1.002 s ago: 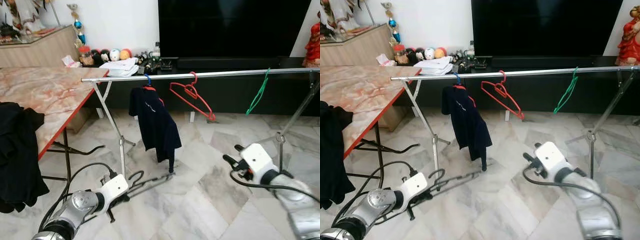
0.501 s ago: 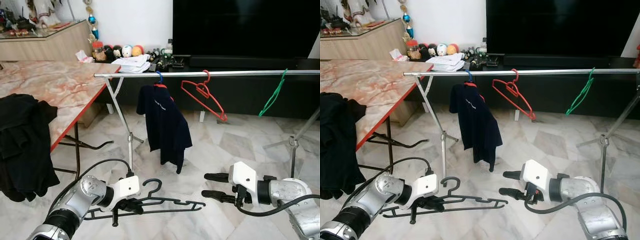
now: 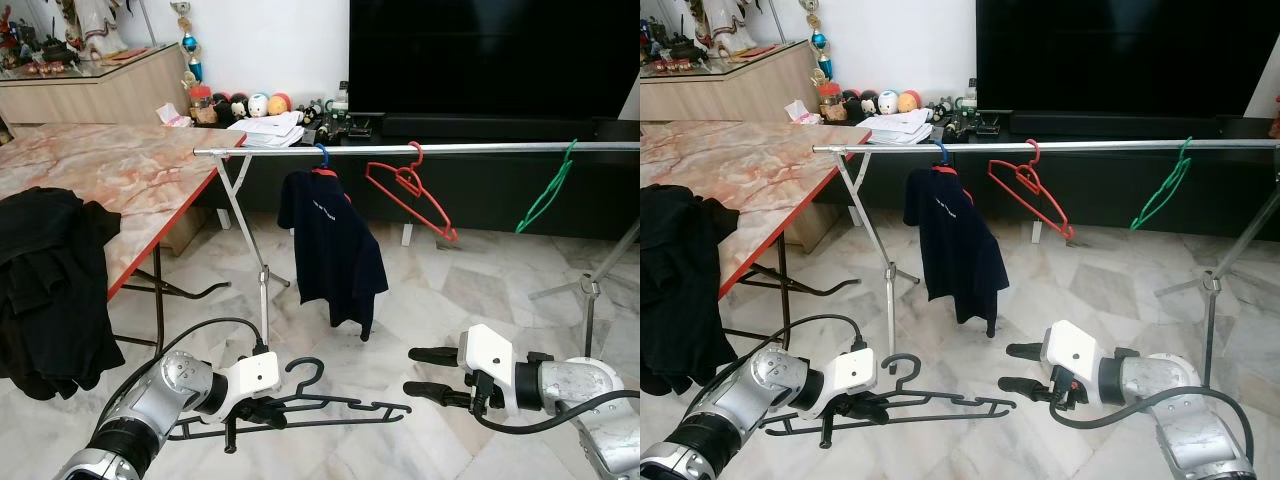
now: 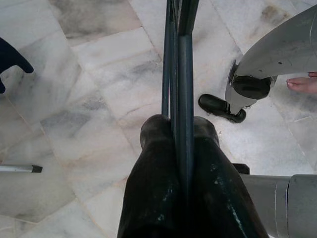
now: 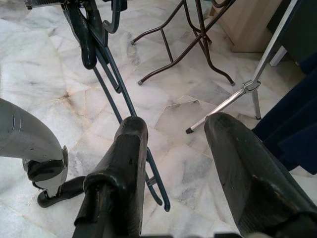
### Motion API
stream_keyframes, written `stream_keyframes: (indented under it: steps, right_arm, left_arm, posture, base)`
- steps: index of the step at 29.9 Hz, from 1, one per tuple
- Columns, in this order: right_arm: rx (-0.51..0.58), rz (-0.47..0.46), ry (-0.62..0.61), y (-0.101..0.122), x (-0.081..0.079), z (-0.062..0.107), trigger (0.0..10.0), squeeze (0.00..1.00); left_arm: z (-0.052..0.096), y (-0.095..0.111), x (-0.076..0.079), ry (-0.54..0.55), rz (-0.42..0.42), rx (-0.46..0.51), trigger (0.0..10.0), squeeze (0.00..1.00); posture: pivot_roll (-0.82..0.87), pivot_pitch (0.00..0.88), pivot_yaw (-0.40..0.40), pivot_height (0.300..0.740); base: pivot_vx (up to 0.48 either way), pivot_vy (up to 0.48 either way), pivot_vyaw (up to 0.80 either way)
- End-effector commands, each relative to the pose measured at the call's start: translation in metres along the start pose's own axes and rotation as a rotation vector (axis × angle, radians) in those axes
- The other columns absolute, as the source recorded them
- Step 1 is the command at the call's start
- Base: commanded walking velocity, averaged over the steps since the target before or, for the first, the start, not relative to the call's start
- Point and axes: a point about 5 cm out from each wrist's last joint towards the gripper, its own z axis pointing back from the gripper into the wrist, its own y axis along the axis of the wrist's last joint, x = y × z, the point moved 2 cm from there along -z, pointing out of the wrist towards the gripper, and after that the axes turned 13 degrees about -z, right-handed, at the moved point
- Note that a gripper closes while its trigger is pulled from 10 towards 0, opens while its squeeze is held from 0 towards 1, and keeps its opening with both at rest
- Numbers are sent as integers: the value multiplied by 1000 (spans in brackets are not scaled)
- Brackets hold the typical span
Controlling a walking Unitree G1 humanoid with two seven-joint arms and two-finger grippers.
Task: Hang hanger
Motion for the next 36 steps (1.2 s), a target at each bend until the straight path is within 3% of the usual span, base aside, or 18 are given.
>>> stream_keyframes:
  steps: [1, 5, 6, 8, 9, 14, 23, 26, 31, 36]
  right_arm:
    - [4, 22, 16, 5, -2, -1, 10000, 0]
    - [4, 22, 16, 5, -2, -1, 10000, 0]
    - [3, 14, 71, 6, -4, 1, 10000, 0]
    - [35, -18, 129, -4, -13, -14, 10000, 0]
    - [40, -19, 125, -5, -13, -17, 10000, 0]
    - [59, -32, 42, -4, -5, -20, 10000, 0]
    - [66, -16, 174, 0, -18, -16, 10000, 0]
    - [29, 2, 286, 2, -27, -10, 10000, 0]
    - [17, 47, 240, 6, -17, -11, 10000, 0]
    - [11, 48, 285, 7, -20, -10, 10000, 0]
  left_arm:
    - [3, 2, -3, -1, -14, -1, 10000, 0]
    - [3, 2, -3, -1, -14, -1, 10000, 0]
    - [6, 7, -2, -27, -19, 9, 10000, 0]
    - [-11, 86, -27, 43, -146, 222, 10000, 0]
    - [-12, 94, -29, 54, -160, 246, 10000, 0]
    - [-12, 96, -33, 85, -149, 253, 10000, 0]
    - [-9, 95, -18, -37, -151, 232, 10000, 0]
    - [-8, 96, -14, -79, -184, 220, 10000, 0]
    - [-8, 100, -9, -129, -218, 203, 10000, 0]
    - [-9, 103, -6, -146, -224, 204, 10000, 0]
  posture:
    - [-70, 0, 106, 740]
    - [-70, 0, 106, 740]
    - [-70, 0, 106, 740]
    - [-70, 0, 108, 740]
    - [-70, 0, 108, 740]
    - [-71, 0, 108, 740]
    - [-70, 0, 111, 740]
    - [-72, 0, 112, 740]
    - [-69, 0, 110, 740]
    - [-69, 0, 109, 740]
  base:
    - [0, 0, 0]
    - [0, 0, 0]
    - [0, 0, 0]
    - [0, 0, 0]
    - [0, 0, 0]
    - [0, 0, 0]
    - [0, 0, 0]
    - [0, 0, 0]
    - [0, 0, 0]
    - [0, 0, 0]
